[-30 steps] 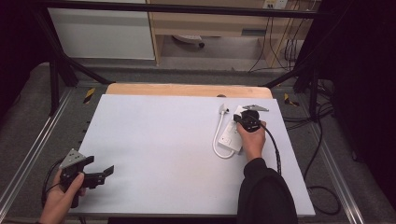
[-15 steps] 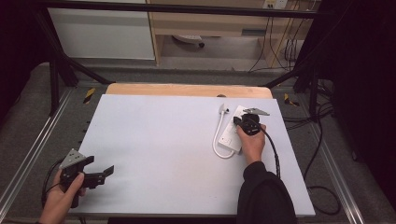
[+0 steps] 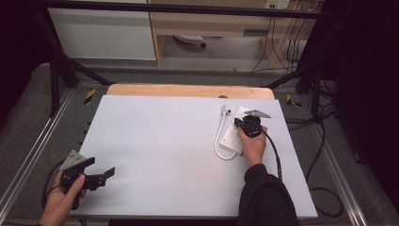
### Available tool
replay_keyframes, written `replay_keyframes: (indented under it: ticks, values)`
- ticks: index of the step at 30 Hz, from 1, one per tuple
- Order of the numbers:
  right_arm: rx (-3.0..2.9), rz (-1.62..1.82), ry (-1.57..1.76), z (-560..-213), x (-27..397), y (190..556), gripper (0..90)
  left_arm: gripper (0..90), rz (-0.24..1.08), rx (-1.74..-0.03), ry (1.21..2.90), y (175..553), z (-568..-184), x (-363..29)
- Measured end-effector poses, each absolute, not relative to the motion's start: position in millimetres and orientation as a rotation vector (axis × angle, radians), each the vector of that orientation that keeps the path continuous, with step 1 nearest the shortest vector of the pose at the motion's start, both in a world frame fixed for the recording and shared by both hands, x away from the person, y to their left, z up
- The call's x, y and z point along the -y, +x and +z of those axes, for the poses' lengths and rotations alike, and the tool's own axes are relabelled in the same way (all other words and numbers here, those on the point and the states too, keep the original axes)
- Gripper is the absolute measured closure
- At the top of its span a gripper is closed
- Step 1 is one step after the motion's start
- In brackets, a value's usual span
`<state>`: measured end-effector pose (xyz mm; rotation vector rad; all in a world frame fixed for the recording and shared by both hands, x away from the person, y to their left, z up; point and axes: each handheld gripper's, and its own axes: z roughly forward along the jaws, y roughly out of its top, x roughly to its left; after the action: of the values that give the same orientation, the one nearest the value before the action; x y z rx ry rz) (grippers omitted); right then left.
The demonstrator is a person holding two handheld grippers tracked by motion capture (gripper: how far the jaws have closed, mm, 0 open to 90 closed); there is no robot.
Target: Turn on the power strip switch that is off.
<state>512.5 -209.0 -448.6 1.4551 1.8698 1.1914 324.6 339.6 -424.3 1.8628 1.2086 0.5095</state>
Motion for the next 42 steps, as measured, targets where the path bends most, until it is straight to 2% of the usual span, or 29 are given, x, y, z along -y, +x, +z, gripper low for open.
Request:
replay_keyframes:
  ticks: [42]
  values:
    - [-1.836,1.218,1.444,-452.6,206.8,508.2,90.0,7.3,0.510,-1.205,1.868,324.5,-424.4,-338.8]
